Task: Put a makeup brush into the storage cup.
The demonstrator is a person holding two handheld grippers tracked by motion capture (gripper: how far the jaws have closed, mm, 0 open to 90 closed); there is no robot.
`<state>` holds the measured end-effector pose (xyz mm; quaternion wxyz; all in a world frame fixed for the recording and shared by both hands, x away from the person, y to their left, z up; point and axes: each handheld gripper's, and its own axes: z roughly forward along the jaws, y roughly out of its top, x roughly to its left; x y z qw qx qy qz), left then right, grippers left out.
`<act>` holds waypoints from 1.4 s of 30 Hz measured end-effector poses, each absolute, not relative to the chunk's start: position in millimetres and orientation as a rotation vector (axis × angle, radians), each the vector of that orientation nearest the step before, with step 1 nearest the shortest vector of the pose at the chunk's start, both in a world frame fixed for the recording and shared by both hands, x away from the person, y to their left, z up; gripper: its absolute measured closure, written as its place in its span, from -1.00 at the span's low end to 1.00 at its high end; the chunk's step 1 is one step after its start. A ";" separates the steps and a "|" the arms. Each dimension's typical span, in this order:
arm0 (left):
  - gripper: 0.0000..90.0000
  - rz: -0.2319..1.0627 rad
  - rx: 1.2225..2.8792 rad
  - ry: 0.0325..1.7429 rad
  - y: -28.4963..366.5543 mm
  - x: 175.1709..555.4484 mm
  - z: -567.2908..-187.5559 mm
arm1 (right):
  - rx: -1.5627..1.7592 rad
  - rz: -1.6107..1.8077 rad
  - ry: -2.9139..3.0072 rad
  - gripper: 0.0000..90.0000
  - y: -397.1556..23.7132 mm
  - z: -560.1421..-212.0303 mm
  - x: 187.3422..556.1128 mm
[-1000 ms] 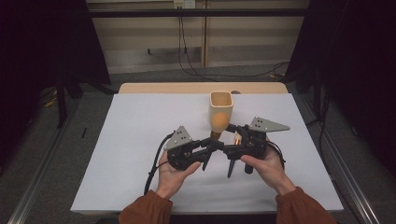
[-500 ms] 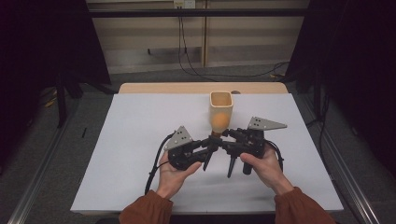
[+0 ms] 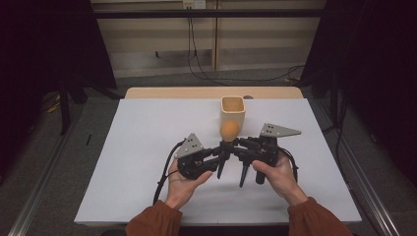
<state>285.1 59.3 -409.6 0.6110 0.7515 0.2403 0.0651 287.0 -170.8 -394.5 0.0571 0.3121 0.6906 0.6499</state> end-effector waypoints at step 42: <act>-0.98 0.411 1.727 0.722 88.6 282.2 -414.1 | 0.917 1.861 2.009 0.45 -187.0 -389.7 288.9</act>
